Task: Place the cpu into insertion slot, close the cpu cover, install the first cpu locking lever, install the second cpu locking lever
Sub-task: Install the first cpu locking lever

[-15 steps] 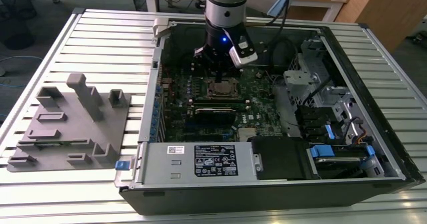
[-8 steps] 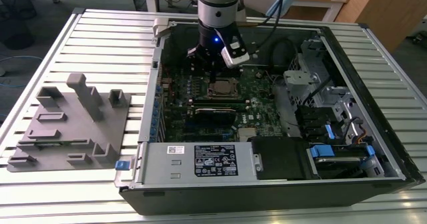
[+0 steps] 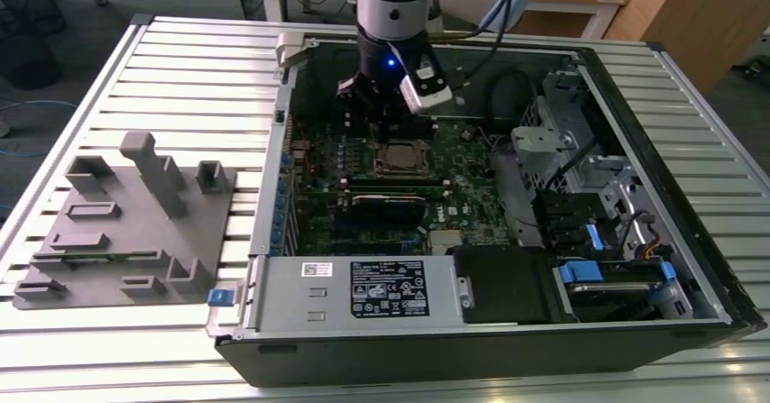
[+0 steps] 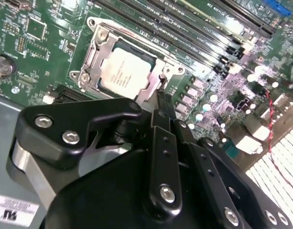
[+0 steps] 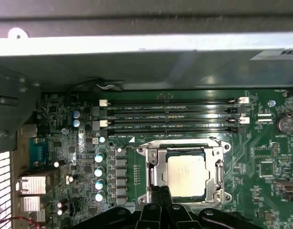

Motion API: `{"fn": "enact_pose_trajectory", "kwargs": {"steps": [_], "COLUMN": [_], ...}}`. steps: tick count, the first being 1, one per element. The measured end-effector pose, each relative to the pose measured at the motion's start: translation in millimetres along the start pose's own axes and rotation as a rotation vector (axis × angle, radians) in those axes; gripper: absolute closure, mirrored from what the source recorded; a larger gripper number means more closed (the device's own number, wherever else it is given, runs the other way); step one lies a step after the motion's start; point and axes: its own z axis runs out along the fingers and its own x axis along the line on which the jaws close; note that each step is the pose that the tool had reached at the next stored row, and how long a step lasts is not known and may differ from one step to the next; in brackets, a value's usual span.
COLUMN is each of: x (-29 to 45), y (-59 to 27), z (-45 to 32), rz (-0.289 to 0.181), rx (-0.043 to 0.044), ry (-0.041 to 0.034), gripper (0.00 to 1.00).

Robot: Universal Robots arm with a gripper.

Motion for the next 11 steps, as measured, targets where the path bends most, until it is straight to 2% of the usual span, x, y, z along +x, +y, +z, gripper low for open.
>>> {"fn": "enact_pose_trajectory", "kwargs": {"steps": [5,11], "x": [1.4,20.7], "y": [-0.1,-0.9], "z": [-2.0,-0.9], "rz": [0.000,0.000], "rx": [-0.0001,0.0000], "ry": [-0.0002,-0.0008], "gripper": [0.89,0.89]}}
